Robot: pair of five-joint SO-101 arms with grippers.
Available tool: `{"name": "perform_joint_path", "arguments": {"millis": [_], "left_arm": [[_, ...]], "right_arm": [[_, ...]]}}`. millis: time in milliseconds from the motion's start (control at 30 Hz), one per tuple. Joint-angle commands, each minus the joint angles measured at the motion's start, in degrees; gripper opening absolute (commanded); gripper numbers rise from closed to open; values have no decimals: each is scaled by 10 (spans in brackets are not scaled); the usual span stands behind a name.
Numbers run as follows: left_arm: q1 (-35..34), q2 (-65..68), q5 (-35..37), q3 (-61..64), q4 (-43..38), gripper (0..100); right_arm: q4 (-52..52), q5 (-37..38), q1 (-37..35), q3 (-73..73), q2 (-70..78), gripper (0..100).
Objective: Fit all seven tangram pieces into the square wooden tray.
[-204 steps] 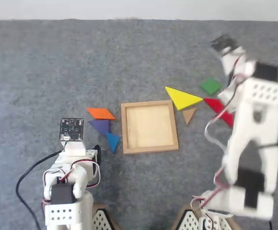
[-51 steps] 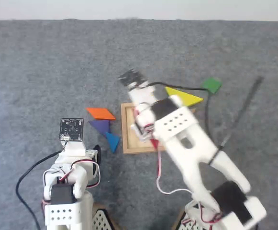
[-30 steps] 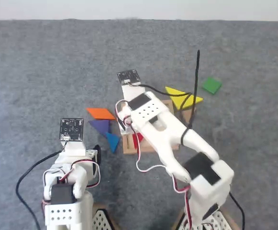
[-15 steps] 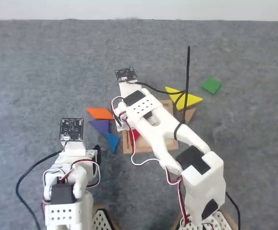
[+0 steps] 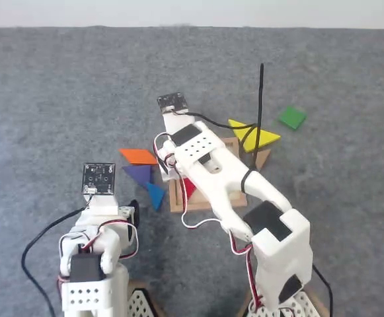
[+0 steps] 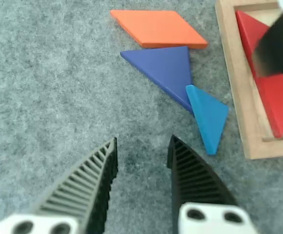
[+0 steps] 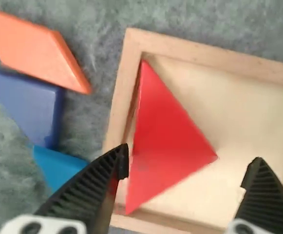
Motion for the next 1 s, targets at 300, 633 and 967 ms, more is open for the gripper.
{"name": "perform_joint_path", "arguments": {"millis": [300, 633, 967], "left_arm": [[2, -13, -1, -8, 2, 164], [2, -13, -1, -8, 2, 164], [2, -13, -1, -8, 2, 164]], "right_arm": [[-78, 140, 91, 152, -137, 38], [-102, 143, 47, 151, -95, 59], [-91, 146, 12, 146, -112, 59]]}}
